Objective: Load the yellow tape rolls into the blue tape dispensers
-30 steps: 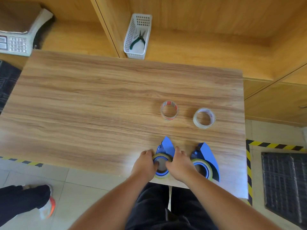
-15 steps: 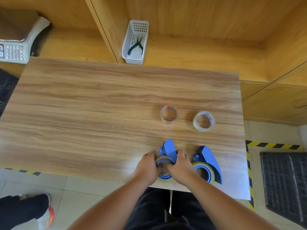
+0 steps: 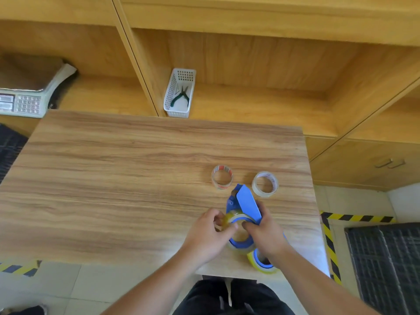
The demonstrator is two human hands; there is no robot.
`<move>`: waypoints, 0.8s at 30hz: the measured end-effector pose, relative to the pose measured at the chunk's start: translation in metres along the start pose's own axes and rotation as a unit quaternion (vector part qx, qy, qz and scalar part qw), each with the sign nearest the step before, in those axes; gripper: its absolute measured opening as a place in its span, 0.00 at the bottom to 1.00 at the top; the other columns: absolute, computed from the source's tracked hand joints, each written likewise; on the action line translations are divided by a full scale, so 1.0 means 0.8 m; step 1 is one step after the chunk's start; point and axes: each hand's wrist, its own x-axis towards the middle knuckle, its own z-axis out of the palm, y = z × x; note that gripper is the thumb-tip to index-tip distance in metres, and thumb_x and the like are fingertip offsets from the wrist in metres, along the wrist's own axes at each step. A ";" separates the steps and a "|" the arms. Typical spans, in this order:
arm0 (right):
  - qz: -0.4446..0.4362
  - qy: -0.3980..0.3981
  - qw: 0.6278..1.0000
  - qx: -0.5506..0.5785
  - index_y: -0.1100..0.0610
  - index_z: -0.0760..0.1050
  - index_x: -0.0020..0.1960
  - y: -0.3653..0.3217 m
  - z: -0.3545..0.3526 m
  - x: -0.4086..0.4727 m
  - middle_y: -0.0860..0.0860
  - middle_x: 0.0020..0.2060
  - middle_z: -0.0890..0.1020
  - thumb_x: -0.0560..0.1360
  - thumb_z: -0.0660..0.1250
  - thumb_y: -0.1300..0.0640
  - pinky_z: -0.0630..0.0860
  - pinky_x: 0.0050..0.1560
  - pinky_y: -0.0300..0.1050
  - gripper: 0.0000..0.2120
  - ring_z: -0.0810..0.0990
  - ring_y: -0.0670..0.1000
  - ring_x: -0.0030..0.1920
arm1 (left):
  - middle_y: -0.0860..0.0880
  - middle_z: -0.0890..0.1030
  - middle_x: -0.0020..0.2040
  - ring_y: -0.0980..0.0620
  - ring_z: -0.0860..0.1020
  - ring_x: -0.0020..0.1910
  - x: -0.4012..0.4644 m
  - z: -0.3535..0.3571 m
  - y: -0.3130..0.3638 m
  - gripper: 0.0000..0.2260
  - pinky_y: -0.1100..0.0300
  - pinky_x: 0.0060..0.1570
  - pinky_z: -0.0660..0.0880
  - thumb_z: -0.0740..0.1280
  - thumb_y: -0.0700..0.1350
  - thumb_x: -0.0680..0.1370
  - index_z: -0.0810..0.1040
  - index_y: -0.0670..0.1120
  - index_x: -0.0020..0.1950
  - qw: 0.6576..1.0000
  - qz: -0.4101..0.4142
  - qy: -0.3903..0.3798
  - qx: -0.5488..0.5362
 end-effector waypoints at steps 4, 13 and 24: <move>-0.036 0.007 0.997 0.073 0.45 0.74 0.62 -0.026 -0.019 -0.014 0.49 0.39 0.81 0.74 0.68 0.67 0.74 0.41 0.49 0.23 0.77 0.49 0.35 | 0.59 0.81 0.45 0.52 0.85 0.39 -0.012 -0.025 0.029 0.16 0.40 0.49 0.84 0.74 0.64 0.67 0.79 0.57 0.47 0.994 0.030 -0.042 -0.099; -0.056 0.023 0.972 0.229 0.57 0.78 0.48 -0.058 -0.038 -0.026 0.48 0.29 0.80 0.75 0.66 0.72 0.75 0.34 0.43 0.11 0.76 0.48 0.31 | 0.56 0.81 0.44 0.60 0.82 0.33 -0.053 -0.021 0.081 0.12 0.46 0.47 0.85 0.76 0.54 0.75 0.77 0.49 0.50 0.984 0.056 0.021 -0.168; 0.052 -0.192 0.932 0.302 0.75 0.75 0.59 -0.044 -0.057 -0.037 0.67 0.46 0.80 0.64 0.67 0.67 0.78 0.44 0.52 0.24 0.79 0.63 0.43 | 0.60 0.71 0.49 0.63 0.71 0.38 -0.059 -0.063 0.091 0.15 0.73 0.44 0.67 0.77 0.57 0.73 0.83 0.59 0.59 0.962 0.266 -0.036 -0.051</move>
